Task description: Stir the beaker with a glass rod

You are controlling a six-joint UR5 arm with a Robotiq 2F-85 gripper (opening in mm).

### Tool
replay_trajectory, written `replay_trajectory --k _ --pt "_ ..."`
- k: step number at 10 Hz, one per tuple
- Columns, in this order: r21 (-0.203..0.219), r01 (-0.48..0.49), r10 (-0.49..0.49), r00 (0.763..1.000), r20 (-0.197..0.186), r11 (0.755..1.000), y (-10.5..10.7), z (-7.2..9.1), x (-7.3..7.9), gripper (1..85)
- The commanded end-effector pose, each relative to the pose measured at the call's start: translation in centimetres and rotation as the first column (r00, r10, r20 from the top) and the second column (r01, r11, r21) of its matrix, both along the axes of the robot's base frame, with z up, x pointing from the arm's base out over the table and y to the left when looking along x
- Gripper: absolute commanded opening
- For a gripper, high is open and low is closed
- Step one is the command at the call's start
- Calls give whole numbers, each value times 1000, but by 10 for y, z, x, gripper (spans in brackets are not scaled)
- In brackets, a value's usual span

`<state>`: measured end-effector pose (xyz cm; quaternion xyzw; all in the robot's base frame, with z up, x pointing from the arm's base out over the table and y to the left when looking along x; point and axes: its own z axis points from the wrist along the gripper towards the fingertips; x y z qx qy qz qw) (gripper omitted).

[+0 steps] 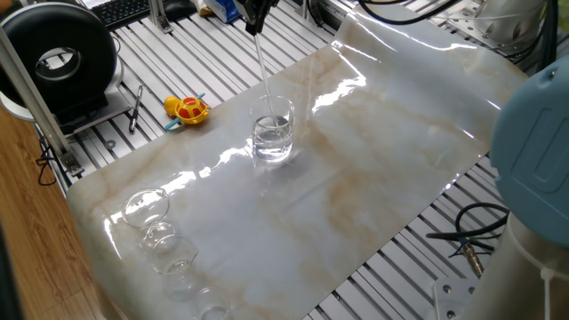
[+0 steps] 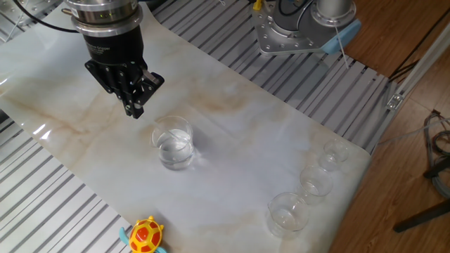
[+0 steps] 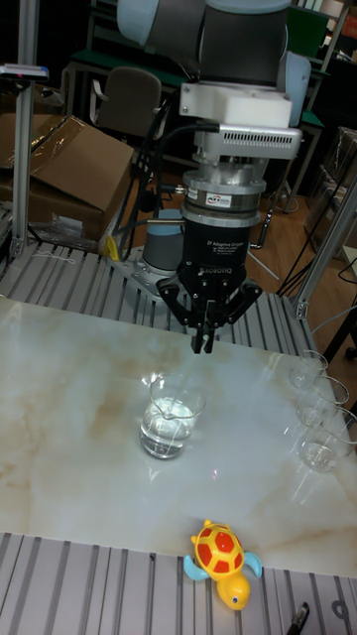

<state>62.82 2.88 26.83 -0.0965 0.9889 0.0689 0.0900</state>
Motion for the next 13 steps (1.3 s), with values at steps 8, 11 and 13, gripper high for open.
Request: replay_trajectory --k 8,11,13 --pt "11 -7 7 1000 -2 1000 3 2 0 187" --pt "10 -13 13 1000 -6 1000 3 2 -1 260" --pt "8 -16 16 1000 -4 1000 3 2 -1 267"
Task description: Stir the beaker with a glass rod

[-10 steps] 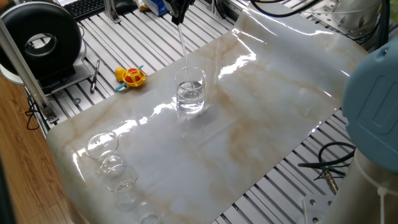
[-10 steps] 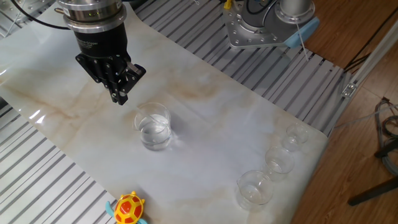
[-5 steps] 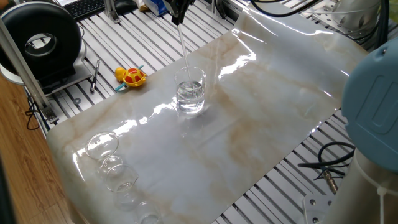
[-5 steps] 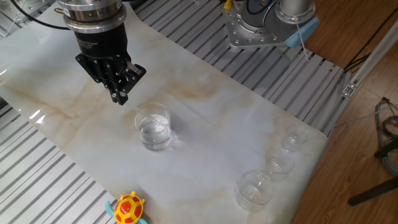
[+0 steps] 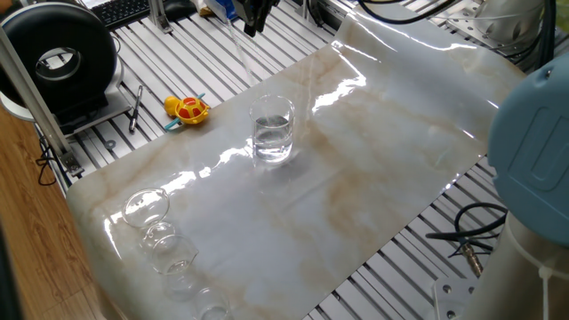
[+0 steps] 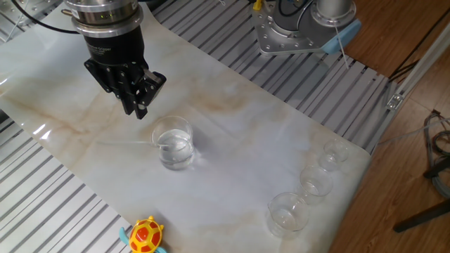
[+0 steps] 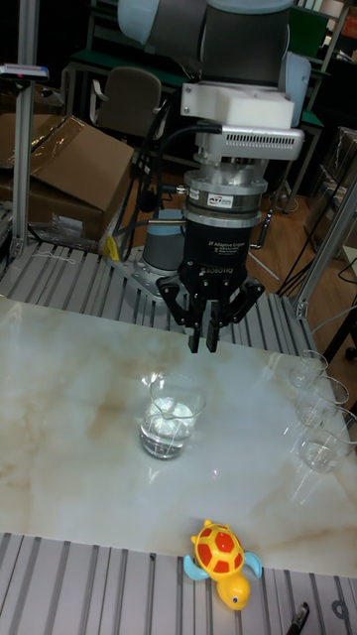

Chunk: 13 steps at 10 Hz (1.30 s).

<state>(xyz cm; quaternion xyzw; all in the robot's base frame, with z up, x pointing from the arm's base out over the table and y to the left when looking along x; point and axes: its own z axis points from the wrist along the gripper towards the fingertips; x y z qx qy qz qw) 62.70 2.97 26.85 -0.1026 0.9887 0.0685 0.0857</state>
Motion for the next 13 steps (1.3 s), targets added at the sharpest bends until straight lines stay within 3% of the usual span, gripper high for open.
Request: replay_trajectory --k 1,6,10,11,13 --pt "10 -3 3 1000 3 1000 2 2 0 267" --pt "-5 -11 11 1000 3 1000 -2 6 1 267" --pt "-12 -28 28 1000 -7 1000 -2 35 9 247" --pt "-21 -6 6 1000 5 1000 -4 36 14 33" --pt "-43 20 -19 999 27 999 -11 36 20 10"
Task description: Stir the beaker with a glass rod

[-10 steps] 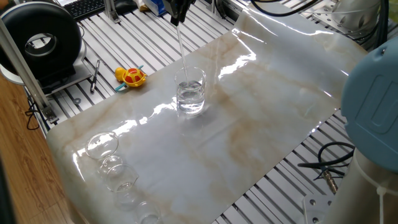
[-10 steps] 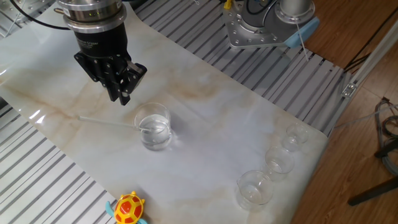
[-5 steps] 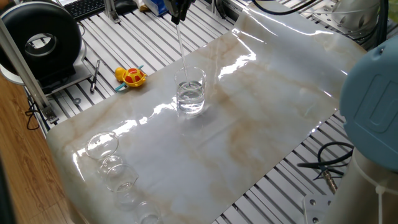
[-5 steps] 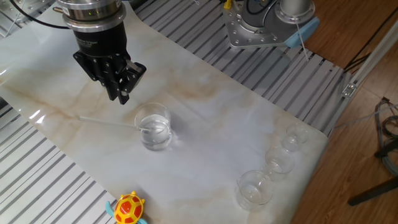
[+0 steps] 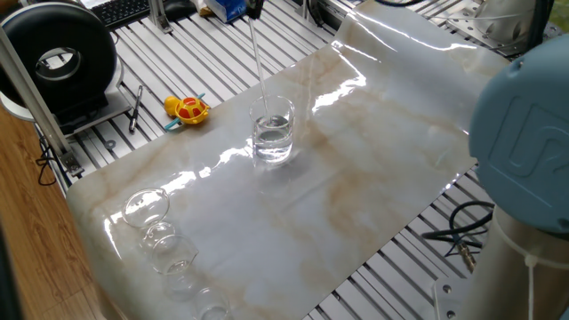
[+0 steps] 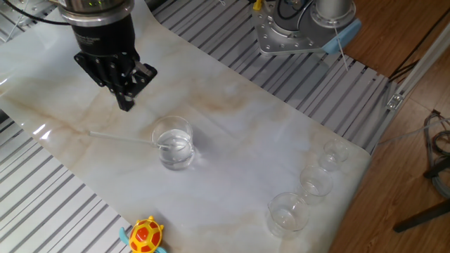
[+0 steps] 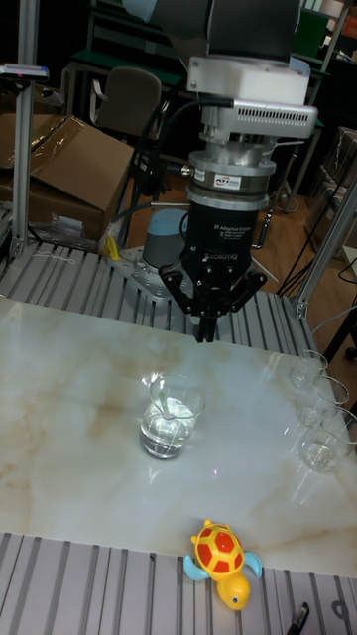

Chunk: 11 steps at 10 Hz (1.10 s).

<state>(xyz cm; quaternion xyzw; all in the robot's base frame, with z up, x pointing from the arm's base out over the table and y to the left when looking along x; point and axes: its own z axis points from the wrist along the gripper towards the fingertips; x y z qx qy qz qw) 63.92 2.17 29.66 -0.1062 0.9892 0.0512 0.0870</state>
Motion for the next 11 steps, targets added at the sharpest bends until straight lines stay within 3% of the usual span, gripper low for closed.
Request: replay_trajectory --k 1,5,9,11 --pt "-26 32 -31 999 19 999 -8 8 8 10" --pt "-67 56 -56 998 -7 996 -19 6 1 10" --pt "-64 81 -84 995 -47 995 -19 4 -9 10" --pt "-41 98 -101 992 -73 994 -13 4 -15 10"
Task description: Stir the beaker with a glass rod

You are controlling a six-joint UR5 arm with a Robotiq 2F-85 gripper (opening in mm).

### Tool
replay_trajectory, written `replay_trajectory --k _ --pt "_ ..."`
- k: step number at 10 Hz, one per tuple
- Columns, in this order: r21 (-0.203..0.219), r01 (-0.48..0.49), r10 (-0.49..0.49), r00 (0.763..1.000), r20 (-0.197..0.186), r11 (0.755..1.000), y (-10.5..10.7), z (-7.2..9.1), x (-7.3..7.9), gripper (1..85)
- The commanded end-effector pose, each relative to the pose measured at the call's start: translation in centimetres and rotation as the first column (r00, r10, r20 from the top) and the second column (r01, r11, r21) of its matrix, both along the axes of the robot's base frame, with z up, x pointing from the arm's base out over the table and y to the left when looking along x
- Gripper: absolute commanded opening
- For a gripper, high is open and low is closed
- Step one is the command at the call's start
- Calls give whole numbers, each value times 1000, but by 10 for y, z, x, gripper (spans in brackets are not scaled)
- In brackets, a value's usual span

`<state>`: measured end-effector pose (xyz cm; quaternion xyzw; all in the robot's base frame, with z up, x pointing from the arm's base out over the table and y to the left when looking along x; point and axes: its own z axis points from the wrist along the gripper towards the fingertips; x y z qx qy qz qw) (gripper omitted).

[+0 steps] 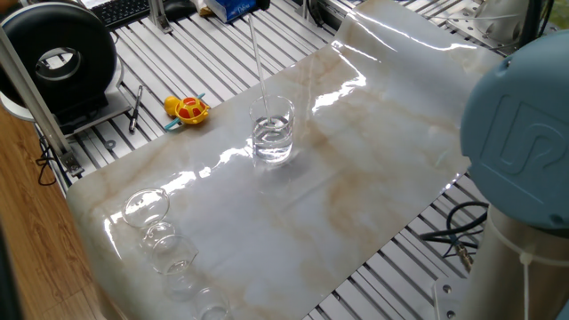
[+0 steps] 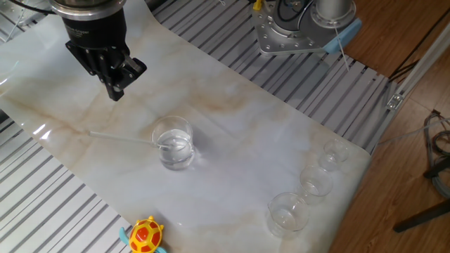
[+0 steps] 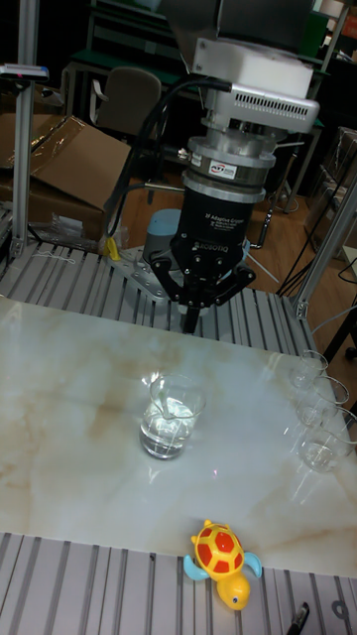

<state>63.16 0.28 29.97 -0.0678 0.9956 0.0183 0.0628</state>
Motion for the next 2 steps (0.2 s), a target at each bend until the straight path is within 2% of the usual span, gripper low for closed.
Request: replay_trajectory --k 1,2 --pt "27 21 -20 999 -32 999 6 1 -8 10" --pt "26 19 -18 999 -37 999 6 1 -10 10"
